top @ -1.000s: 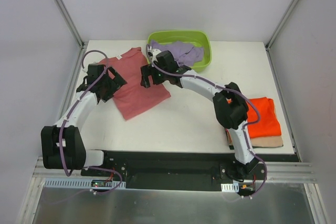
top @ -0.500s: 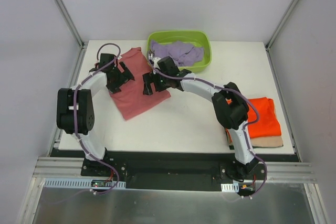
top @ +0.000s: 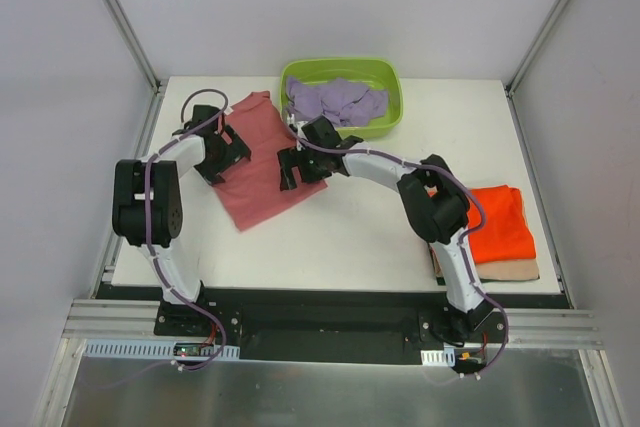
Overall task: Fold and stack the t-shirts
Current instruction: Fold the folded rectangular tshirt in 1/3 of the way, then grab one side of the 2/3 rectangular tshirt with both arms
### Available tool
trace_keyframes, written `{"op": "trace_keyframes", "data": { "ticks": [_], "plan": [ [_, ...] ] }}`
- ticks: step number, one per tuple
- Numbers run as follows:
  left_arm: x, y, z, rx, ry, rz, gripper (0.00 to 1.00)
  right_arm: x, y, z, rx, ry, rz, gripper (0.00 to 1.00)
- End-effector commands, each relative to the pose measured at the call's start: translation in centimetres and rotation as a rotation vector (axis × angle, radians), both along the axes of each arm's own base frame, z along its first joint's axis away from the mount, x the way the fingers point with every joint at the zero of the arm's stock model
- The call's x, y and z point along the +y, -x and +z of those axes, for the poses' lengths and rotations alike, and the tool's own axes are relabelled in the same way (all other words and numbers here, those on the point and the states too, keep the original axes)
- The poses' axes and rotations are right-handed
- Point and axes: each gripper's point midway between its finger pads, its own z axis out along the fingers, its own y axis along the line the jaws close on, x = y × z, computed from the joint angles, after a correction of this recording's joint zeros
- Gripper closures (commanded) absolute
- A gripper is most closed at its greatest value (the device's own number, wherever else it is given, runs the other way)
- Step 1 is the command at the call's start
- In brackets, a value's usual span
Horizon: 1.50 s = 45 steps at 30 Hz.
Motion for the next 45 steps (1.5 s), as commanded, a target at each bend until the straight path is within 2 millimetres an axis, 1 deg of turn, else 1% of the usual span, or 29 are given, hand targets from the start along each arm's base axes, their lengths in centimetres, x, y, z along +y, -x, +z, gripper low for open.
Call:
{"op": "trace_keyframes", "data": {
  "ticks": [1, 2, 3, 4, 7, 9, 12, 15, 18, 20, 23, 25, 26, 27, 28, 30, 31, 35, 37, 40, 44, 45],
  "plan": [
    [0.3, 4.6, -1.0, 0.098, -0.037, 0.009, 0.01, -2.9, 3.6, -1.1, 0.109, 0.056, -0.043, 0.04],
    [0.0, 5.2, -1.0, 0.099, -0.041, -0.006, 0.01, -3.4, 4.4, -1.4, 0.120, 0.061, -0.052, 0.04],
    [-0.4, 6.0, -0.9, 0.101, -0.041, -0.017, 0.01, -3.8, 5.0, -1.2, 0.119, 0.060, -0.061, 0.04],
    [-0.2, 6.6, -0.8, 0.096, -0.070, -0.012, 0.01, -4.3, 5.6, -1.0, 0.112, 0.061, -0.069, 0.04],
    [-1.3, 8.4, -0.2, 0.076, -0.108, -0.051, 0.01, -5.8, 7.4, 0.2, 0.069, 0.073, -0.080, 0.04],
    [-2.0, 9.8, 0.5, 0.057, -0.130, -0.069, 0.01, -7.1, 8.5, 0.5, 0.053, 0.094, -0.094, 0.04],
    [-2.4, 11.8, 2.0, 0.025, -0.152, -0.065, 0.01, -8.4, 9.4, 1.4, 0.043, 0.089, -0.117, 0.04],
    [-2.6, 12.7, 4.3, -0.047, -0.168, -0.064, 0.01, -8.7, 10.0, 2.6, 0.018, 0.069, -0.128, 0.04],
    [-3.4, 14.0, 6.5, -0.101, -0.172, -0.090, 0.01, -9.1, 10.5, 4.3, -0.013, 0.045, -0.136, 0.04],
    [-4.1, 15.4, 7.0, -0.110, -0.176, -0.114, 0.01, -9.9, 10.6, 4.9, -0.038, 0.044, -0.165, 0.04],
    [-5.5, 18.4, 6.2, -0.073, -0.165, -0.177, 0.01, -11.1, 11.2, 5.9, -0.069, 0.027, -0.195, 0.04],
    [-5.8, 20.8, 5.1, -0.018, -0.172, -0.204, 0.01, -12.4, 11.6, 5.6, -0.083, 0.034, -0.228, 0.04],
    [-5.7, 22.1, 4.3, 0.014, -0.182, -0.207, 0.02, -12.9, 11.8, 5.7, -0.094, 0.034, -0.240, 0.04],
    [-5.6, 23.1, 3.5, 0.038, -0.180, -0.204, 0.04, -13.7, 11.5, 5.5, -0.120, 0.047, -0.268, 0.04],
    [-5.8, 24.2, 2.6, 0.072, -0.161, -0.206, 0.06, -14.0, 11.7, 5.4, -0.128, 0.047, -0.269, 0.04],
    [-6.0, 26.2, 1.1, 0.122, -0.134, -0.220, 0.13, -14.7, 12.3, 4.7, -0.131, 0.054, -0.257, 0.04],
    [-6.1, 26.6, 0.9, 0.119, -0.131, -0.224, 0.17, -14.8, 12.3, 4.7, -0.137, 0.051, -0.254, 0.04],
    [-6.2, 27.9, 0.2, 0.124, -0.099, -0.223, 0.29, -15.2, 12.3, 4.0, -0.137, 0.074, -0.256, 0.04],
    [-6.3, 28.1, -0.1, 0.118, -0.081, -0.220, 0.30, -15.1, 12.4, 3.4, -0.125, 0.086, -0.250, 0.04],
    [-7.2, 28.2, -0.5, 0.105, -0.027, -0.239, 0.30, -15.1, 12.2, 3.0, -0.116, 0.099, -0.252, 0.04],
    [-7.9, 28.2, -1.4, 0.121, 0.005, -0.236, 0.44, -15.0, 12.0, 2.6, -0.117, 0.111, -0.255, 0.04],
    [-8.3, 28.1, -1.5, 0.123, 0.017, -0.240, 0.50, -15.1, 11.9, 2.5, -0.116, 0.119, -0.259, 0.04]
  ]
}}
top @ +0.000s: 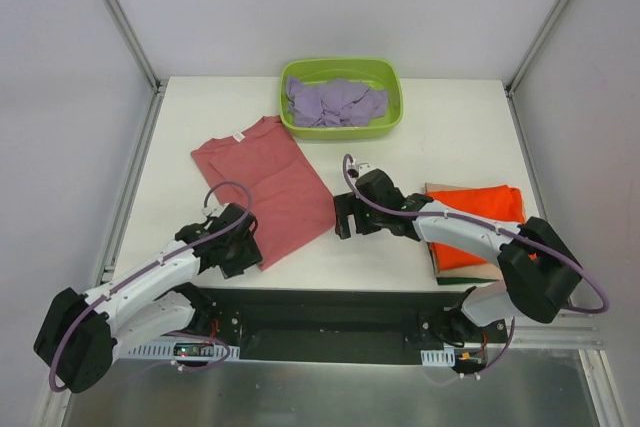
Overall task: Fold and stack the t-shirts
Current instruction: Grab one side of the 2/3 rectangular tshirt with both arms
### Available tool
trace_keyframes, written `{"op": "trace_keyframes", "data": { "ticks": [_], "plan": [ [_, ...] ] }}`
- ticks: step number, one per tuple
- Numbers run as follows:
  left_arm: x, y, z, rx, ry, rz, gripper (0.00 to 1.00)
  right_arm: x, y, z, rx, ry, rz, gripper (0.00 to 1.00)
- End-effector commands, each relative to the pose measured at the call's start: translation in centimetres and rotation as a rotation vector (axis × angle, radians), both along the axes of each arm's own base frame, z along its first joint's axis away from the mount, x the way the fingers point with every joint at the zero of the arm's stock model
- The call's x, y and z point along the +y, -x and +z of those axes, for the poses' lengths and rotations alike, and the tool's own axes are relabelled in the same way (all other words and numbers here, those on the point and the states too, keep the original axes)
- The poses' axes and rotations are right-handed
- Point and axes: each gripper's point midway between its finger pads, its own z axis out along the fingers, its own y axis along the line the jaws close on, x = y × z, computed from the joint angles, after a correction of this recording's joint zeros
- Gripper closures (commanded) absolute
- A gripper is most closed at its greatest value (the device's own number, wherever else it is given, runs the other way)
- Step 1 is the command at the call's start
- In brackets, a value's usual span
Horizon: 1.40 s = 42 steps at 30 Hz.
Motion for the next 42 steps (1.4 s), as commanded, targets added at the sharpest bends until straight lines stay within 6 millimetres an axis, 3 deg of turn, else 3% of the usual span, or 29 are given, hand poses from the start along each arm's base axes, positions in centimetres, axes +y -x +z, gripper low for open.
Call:
{"op": "trace_keyframes", "data": {
  "ticks": [1, 4, 5, 14, 32, 42],
  "plan": [
    [-1.6, 0.1, -0.6, 0.030, 0.068, -0.003, 0.59, 0.4, -1.3, 0.6, -0.042, 0.000, -0.021, 0.04],
    [-1.7, 0.3, -1.0, 0.049, 0.068, -0.005, 0.74, 0.1, -1.6, 0.3, -0.040, 0.010, -0.041, 0.04],
    [-1.7, 0.3, -1.1, 0.050, 0.067, -0.004, 0.74, 0.0, -1.8, 0.2, -0.041, 0.015, -0.054, 0.04],
    [-2.3, 0.5, -1.1, 0.067, 0.105, 0.027, 0.72, -0.5, -3.2, -0.8, -0.025, 0.039, -0.130, 0.04],
    [-3.7, 0.0, 0.1, 0.006, 0.201, -0.021, 0.66, 0.3, -3.2, -2.0, 0.022, 0.029, -0.091, 0.02],
    [-3.7, -0.2, -0.7, 0.028, 0.154, -0.037, 0.69, 0.6, -3.3, -2.3, 0.037, 0.012, -0.089, 0.02]
  ]
}}
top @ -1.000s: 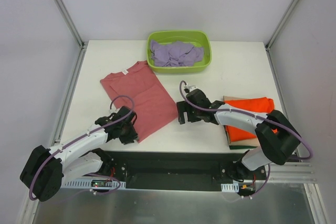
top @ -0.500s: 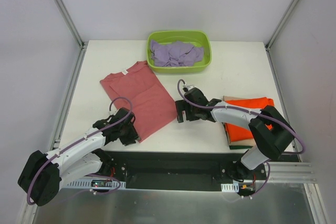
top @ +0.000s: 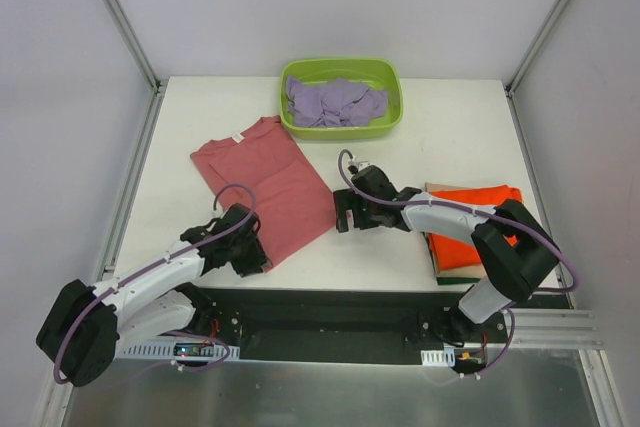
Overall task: Fold and stack the t-shirts
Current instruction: Grab one side of the 2/3 rectangular tshirt with both arms
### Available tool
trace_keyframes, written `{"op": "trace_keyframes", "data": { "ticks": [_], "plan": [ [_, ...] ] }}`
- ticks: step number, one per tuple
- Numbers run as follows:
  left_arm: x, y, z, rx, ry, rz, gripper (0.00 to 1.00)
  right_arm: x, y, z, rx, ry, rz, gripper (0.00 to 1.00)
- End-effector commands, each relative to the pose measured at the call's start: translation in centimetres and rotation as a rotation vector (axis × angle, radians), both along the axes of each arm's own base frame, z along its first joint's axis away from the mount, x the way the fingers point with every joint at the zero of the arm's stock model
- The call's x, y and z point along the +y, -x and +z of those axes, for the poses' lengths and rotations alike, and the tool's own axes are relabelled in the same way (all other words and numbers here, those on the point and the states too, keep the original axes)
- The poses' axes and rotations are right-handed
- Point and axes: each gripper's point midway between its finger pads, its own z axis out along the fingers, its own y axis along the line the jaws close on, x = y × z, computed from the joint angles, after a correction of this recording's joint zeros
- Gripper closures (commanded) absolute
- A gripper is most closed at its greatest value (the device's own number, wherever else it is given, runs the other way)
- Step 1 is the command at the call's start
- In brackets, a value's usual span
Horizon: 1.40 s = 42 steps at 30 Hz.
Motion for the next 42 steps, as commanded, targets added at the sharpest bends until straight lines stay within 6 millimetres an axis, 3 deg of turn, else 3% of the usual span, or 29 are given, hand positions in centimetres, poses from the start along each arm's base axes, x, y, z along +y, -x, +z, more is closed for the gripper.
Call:
{"op": "trace_keyframes", "data": {
  "ticks": [1, 3, 5, 6, 11, 19, 24, 28, 32, 37, 42],
  "plan": [
    [0.0, -0.1, -0.3, 0.000, -0.036, -0.031, 0.70, 1.1, -1.1, 0.9, -0.015, -0.043, -0.004, 0.02],
    [0.2, -0.2, -0.6, 0.008, -0.053, -0.026, 0.78, 1.1, -1.0, 0.8, -0.013, -0.045, -0.002, 0.02],
    [0.2, -0.1, -0.8, 0.018, -0.067, -0.034, 0.96, 1.0, -1.2, 0.8, -0.013, -0.045, -0.008, 0.01],
    [0.2, -0.1, -0.9, 0.023, -0.070, -0.036, 1.00, 1.0, -1.3, 0.7, -0.013, -0.043, -0.012, 0.01],
    [0.4, 0.1, -1.2, 0.030, -0.078, -0.040, 1.00, 0.8, -1.9, 0.8, -0.014, -0.054, -0.043, 0.01],
    [0.6, 0.3, -1.2, 0.013, -0.066, -0.031, 1.00, 2.6, -2.7, 0.7, 0.034, -0.135, -0.061, 0.15],
    [1.0, 0.0, -1.2, -0.005, -0.083, -0.021, 1.00, 3.1, -2.5, -0.2, 0.075, -0.144, -0.070, 0.31],
    [0.9, -0.1, -1.1, -0.012, -0.087, -0.031, 1.00, 3.0, -1.8, -1.2, 0.114, -0.146, -0.082, 0.51],
    [0.8, 0.0, -1.0, -0.013, -0.080, -0.043, 1.00, 2.2, -1.6, -1.7, 0.115, -0.125, -0.112, 0.59],
    [-0.2, 0.3, -0.1, -0.028, -0.037, -0.102, 1.00, 1.5, -2.2, -1.4, 0.076, -0.096, -0.133, 0.85],
    [-1.6, 1.0, 1.2, -0.060, 0.032, -0.183, 1.00, -0.4, -2.6, 0.1, 0.013, -0.016, -0.138, 0.98]
  ]
}}
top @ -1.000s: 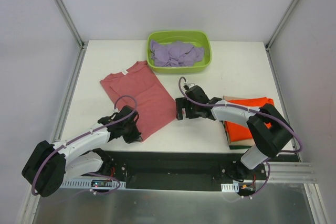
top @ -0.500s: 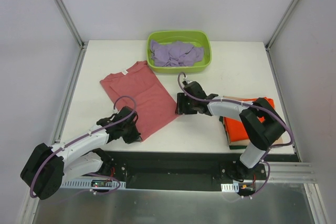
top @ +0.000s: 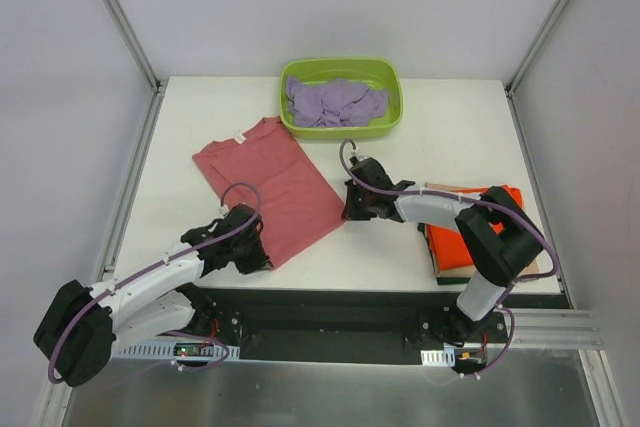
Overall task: Fold and stack the t-shirts
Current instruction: Grab one side of the 2/3 rectangular tshirt with both arms, then fold the long partially folded tshirt into a neat square
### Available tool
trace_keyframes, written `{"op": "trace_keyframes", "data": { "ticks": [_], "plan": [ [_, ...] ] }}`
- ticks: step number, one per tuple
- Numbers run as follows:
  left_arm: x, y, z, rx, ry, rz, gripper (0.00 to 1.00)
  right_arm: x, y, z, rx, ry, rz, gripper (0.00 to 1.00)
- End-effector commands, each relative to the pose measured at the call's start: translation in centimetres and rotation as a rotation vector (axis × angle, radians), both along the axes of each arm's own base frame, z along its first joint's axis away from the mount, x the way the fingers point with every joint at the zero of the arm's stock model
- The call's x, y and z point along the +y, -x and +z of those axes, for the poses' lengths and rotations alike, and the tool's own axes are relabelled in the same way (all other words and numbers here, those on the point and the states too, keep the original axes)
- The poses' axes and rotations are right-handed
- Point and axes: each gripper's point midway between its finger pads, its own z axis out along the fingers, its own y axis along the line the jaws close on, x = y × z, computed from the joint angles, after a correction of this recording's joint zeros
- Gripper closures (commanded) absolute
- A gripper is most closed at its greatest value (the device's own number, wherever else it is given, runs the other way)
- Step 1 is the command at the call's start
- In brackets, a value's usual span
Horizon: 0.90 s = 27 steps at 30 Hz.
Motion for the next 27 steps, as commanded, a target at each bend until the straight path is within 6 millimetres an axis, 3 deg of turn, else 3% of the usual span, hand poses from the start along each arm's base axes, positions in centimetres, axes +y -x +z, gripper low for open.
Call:
{"op": "trace_keyframes", "data": {
  "ticks": [1, 6, 11, 16, 19, 21, 27],
  "plan": [
    [-1.0, 1.4, 1.2, -0.021, 0.037, -0.110, 1.00, -3.0, 0.1, 1.4, -0.046, 0.122, -0.012, 0.99],
    [-3.9, 3.1, 3.5, -0.042, 0.117, -0.220, 1.00, -6.0, 2.2, 3.7, -0.038, 0.204, 0.016, 0.99],
    [-7.8, 3.7, 8.0, -0.188, 0.152, -0.314, 1.00, -9.6, 4.7, 5.0, -0.003, 0.233, 0.007, 0.99],
    [-10.9, 4.0, 10.4, -0.228, 0.186, -0.419, 1.00, -12.5, 4.8, 8.0, -0.087, 0.288, -0.022, 0.99],
    [-13.3, 4.2, 12.1, -0.261, 0.244, -0.482, 1.00, -12.9, 4.5, 10.1, -0.137, 0.266, -0.023, 0.99],
    [-13.8, 4.3, 12.5, -0.274, 0.250, -0.503, 1.00, -12.9, 4.1, 11.2, -0.162, 0.253, -0.019, 0.99],
    [-13.2, 4.0, 13.1, -0.317, 0.272, -0.476, 1.00, -12.2, 2.6, 13.9, -0.214, 0.252, -0.006, 1.00]
  ]
}}
